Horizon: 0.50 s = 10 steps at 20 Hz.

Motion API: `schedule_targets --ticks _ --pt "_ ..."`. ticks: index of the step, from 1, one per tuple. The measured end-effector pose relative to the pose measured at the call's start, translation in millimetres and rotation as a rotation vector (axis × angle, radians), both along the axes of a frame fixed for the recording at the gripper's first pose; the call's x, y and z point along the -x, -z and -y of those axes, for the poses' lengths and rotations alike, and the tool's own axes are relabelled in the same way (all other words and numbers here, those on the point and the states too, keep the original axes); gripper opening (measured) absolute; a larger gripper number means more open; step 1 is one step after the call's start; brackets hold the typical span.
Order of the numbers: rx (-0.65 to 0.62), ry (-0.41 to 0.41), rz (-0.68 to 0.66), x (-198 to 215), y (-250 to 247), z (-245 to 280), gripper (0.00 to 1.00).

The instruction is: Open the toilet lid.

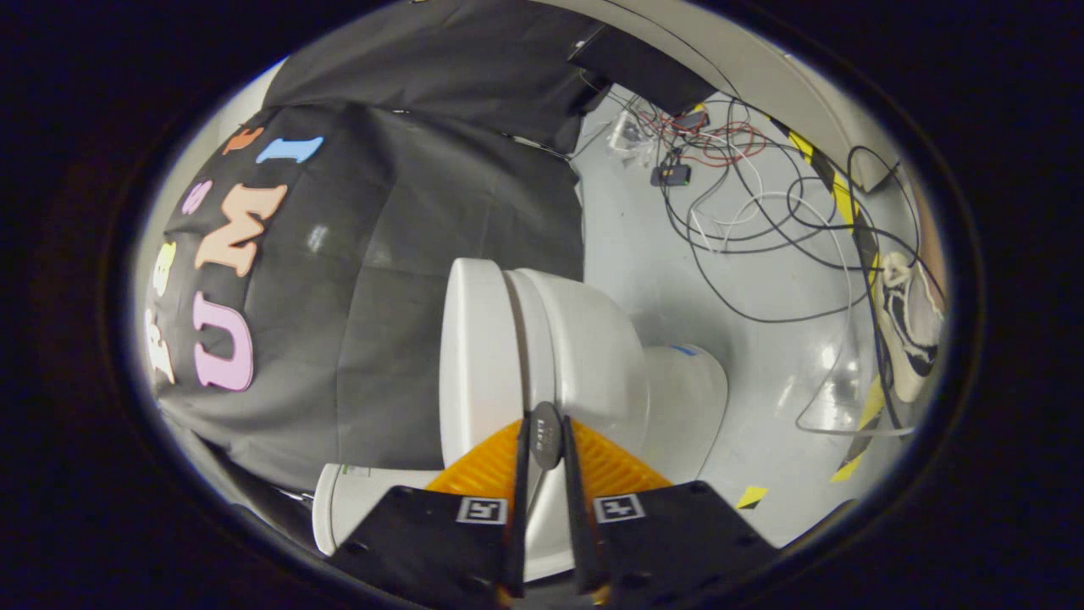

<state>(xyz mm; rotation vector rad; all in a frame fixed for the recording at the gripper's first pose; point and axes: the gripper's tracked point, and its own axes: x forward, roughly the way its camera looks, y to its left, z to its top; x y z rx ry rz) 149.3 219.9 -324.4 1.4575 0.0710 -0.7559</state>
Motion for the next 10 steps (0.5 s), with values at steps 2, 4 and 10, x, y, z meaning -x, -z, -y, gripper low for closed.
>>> schedule_targets --ticks 2,4,10 --pt "-0.02 0.014 0.016 -4.0 -3.8 -0.9 0.1" --pt "-0.021 -0.011 -0.003 -5.9 -2.4 -8.4 0.1" --pt "0.005 -0.03 -0.039 -4.1 -2.9 -8.9 0.1"
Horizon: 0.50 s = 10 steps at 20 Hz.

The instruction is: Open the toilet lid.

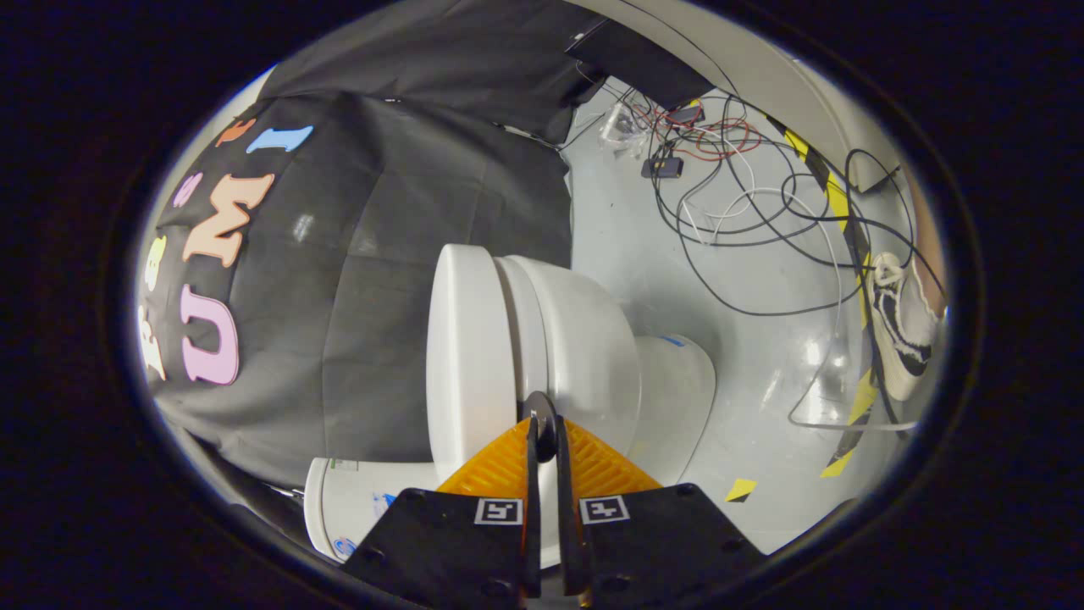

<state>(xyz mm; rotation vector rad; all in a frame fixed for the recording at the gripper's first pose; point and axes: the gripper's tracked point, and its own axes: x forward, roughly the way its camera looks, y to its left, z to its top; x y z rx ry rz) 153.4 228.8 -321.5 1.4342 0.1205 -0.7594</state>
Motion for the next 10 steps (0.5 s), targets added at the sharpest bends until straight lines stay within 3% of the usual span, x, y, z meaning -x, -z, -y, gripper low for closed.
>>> schedule_targets --ticks 4,10 --pt "0.009 0.035 0.058 -3.7 -6.9 3.1 0.1" --pt "0.021 -0.006 0.025 -10.9 1.3 -0.2 0.1"
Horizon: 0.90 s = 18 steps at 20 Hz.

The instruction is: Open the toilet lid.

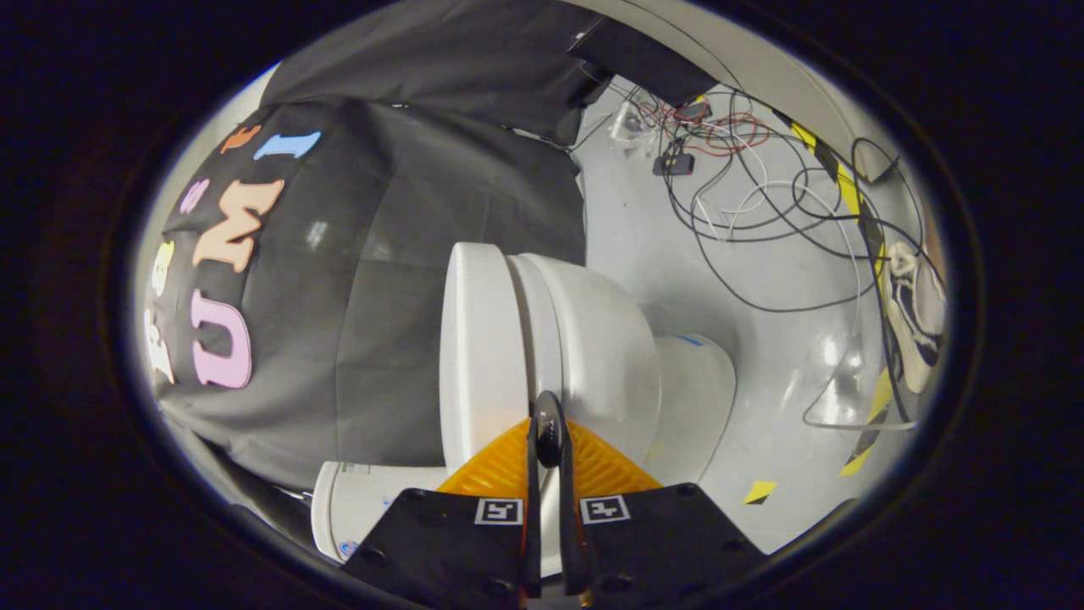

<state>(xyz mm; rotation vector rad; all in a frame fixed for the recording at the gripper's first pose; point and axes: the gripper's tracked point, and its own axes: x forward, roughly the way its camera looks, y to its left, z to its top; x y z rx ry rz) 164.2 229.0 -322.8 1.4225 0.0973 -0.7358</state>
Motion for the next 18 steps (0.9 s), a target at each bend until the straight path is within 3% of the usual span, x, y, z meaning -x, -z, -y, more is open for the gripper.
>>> schedule_targets --ticks 10,15,18 --pt "-0.058 0.04 0.019 -3.3 3.3 2.9 0.17" --pt "-0.079 0.111 0.121 -5.2 0.7 7.8 0.1" --pt "-0.033 0.095 0.114 -7.7 -7.8 2.1 0.07"
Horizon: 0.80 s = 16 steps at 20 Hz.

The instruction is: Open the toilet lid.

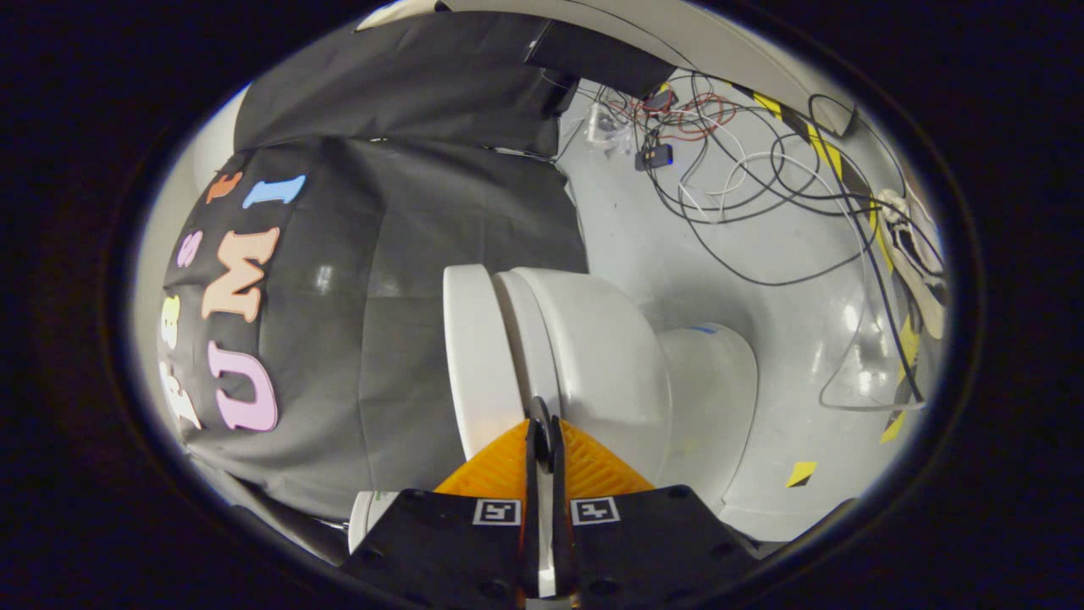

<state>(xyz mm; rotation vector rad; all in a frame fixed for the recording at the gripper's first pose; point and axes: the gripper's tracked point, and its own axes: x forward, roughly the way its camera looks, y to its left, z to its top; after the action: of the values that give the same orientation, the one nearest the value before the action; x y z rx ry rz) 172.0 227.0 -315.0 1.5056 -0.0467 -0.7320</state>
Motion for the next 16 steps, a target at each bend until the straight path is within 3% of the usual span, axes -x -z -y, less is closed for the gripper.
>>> schedule_targets --ticks 2,7,16 --pt "0.052 -0.034 -0.041 3.0 -1.8 -2.3 0.03" --pt "0.138 -0.019 -0.01 -1.2 -34.0 -2.6 0.02" --pt "0.441 -0.147 -0.008 -20.7 -134.0 -33.2 0.02"
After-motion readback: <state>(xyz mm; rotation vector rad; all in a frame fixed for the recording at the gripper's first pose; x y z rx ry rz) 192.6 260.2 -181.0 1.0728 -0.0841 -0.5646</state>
